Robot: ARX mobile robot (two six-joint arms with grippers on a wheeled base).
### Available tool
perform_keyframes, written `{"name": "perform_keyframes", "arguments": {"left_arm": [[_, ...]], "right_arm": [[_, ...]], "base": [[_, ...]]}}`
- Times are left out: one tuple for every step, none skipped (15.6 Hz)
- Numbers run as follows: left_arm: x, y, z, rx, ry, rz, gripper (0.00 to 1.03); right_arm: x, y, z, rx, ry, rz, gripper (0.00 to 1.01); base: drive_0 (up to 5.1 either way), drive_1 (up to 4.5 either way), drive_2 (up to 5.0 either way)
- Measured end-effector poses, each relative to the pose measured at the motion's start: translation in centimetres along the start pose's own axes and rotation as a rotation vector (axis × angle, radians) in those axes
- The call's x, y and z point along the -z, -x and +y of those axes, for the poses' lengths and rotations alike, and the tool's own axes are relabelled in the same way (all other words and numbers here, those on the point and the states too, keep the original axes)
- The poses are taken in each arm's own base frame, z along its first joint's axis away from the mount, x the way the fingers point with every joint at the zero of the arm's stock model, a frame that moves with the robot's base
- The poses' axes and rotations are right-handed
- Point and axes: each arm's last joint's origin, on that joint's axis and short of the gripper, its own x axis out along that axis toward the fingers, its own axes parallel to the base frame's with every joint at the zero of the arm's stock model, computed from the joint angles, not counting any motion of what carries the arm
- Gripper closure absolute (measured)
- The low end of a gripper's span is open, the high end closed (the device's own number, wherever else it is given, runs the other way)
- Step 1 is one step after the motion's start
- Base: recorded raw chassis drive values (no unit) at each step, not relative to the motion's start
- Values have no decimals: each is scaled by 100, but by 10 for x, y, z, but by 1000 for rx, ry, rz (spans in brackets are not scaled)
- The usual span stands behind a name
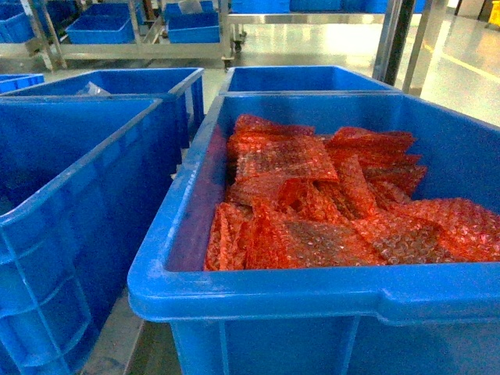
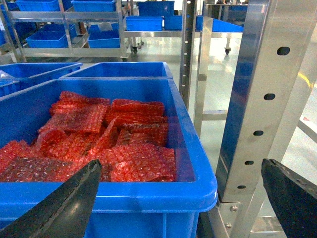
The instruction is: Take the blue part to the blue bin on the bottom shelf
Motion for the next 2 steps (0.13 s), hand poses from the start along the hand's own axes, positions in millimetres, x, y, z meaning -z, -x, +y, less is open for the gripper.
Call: {"name": "perform_keyframes", "arguments": {"left_arm": [[0, 0, 0, 0, 0, 0, 5], [0, 0, 0, 0, 0, 0, 5]], "right_arm": [[0, 0, 0, 0, 0, 0, 3], [0, 0, 0, 0, 0, 0, 3]], "base": [[0, 0, 0], [0, 0, 0]]}}
